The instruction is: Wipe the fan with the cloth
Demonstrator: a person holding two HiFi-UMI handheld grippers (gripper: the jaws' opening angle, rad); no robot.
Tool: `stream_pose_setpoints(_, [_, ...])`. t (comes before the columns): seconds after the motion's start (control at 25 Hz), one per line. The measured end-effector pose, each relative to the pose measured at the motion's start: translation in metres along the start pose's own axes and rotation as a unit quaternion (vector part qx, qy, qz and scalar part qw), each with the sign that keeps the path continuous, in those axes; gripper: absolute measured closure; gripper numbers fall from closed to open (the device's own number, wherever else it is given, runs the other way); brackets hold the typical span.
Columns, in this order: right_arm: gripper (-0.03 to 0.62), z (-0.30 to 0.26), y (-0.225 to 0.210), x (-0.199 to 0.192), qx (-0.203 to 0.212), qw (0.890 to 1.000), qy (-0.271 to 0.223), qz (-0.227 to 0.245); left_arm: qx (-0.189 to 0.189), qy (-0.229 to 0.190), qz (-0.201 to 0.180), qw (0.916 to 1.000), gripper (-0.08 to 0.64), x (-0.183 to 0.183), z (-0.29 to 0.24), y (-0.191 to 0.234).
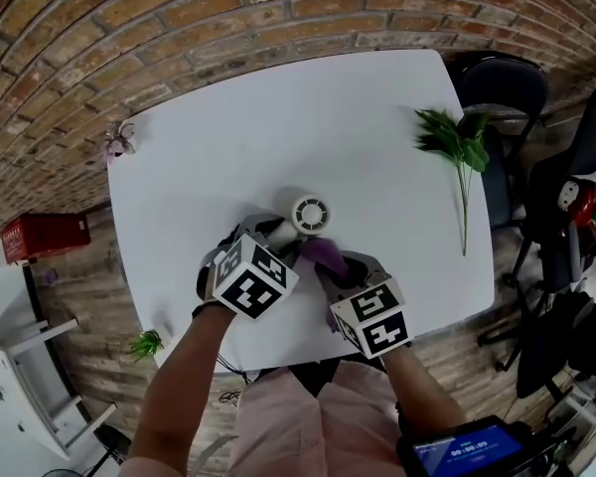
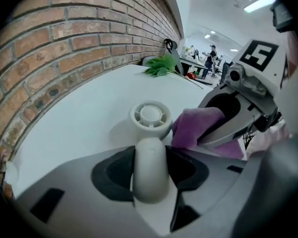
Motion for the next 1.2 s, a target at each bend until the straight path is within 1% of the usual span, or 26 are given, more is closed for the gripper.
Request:
stream_pose_setpoints(0.2, [0.497,-0.011,0.0,0.001,0.013,1.0,0.013,-0.01,-0.006,0.004,-0.005,1.0,0.367,-0.008,0.0,-0.003])
stream_pose_setpoints(0.32, [0.499,-0.013,-0.001,0.003,0.008,1.0,0.015,-0.013,-0.013,0.002,-0.004,0.9999,0.365,-0.009,-0.001,-0.004])
stream_pose_setpoints(0.4, [0.5,-0.01,-0.003,0.002,-0.004,1.0,0.02,-0.01,-0.024,-0.005,0.006,0.9997,0.365,-0.009,0.0,-0.003])
stream_pose_setpoints(0.48, [0.5,-0.006,-0.005,0.0,-0.014,0.999,0.036,0.016,-0.042,-0.013,0.02,0.9988,0.365,-0.01,0.001,-0.003])
stream_pose_setpoints(0.6, [0.5,-0.003,0.0,-0.009,0.001,0.994,0.085,0.072,-0.066,-0.002,0.018,0.9977,0.365,-0.01,0.002,-0.002])
stream_pose_setpoints(0.72, [0.5,-0.005,0.007,-0.015,0.015,0.984,0.124,0.126,-0.069,0.01,0.007,0.9975,0.365,-0.01,0.001,-0.001])
stream_pose_setpoints(0.8, [0.5,-0.01,0.012,-0.012,0.016,0.981,0.128,0.146,-0.065,0.015,0.001,0.9977,0.365,-0.01,0.002,-0.002])
stream_pose_setpoints(0.92, [0.502,-0.019,0.014,-0.004,0.015,0.982,0.117,0.145,-0.055,0.029,-0.03,0.9976,0.365,-0.012,0.001,-0.004])
stream_pose_setpoints(1.0, [0.503,-0.021,0.011,-0.001,0.013,0.986,0.111,0.127,-0.047,0.036,-0.049,0.997,0.365,-0.013,0.001,-0.006])
stream_pose_setpoints(1.12, [0.506,-0.019,0.006,0.0,0.008,0.99,0.104,0.093,-0.043,0.03,-0.048,0.9974,0.367,-0.013,0.001,-0.008])
stream_pose_setpoints(1.2, [0.506,-0.018,0.003,0.0,0.002,0.991,0.101,0.086,-0.044,0.021,-0.042,0.9979,0.367,-0.014,0.001,-0.008])
Point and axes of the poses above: the fingertips, and each gripper's own axes: z backward along the fingers, y to its left, x out of its top, the point moved 1 cm from there along z, backward along the fingers, and after that the axes turned 5 degrees about x, right-handed, at the moved point
